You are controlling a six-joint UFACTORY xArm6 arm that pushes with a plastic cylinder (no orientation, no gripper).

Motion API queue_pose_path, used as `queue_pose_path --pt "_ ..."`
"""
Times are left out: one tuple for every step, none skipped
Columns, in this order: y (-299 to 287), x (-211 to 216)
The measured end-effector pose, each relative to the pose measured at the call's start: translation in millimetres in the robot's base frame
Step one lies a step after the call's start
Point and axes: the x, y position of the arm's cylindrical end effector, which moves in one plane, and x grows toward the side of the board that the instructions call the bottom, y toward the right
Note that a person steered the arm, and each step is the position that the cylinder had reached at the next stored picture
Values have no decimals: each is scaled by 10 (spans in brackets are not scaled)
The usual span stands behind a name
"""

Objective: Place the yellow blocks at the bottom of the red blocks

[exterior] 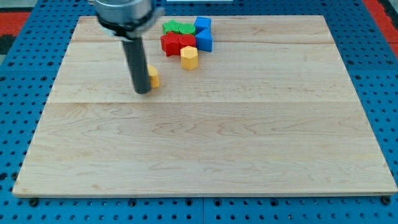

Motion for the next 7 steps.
queue_pose_path --pt "0 -75" --pt "-28 -118" --pt "328 -149" --pt "263 158" --pt "68 213" --pt "489 -184" --pt "585 -421"
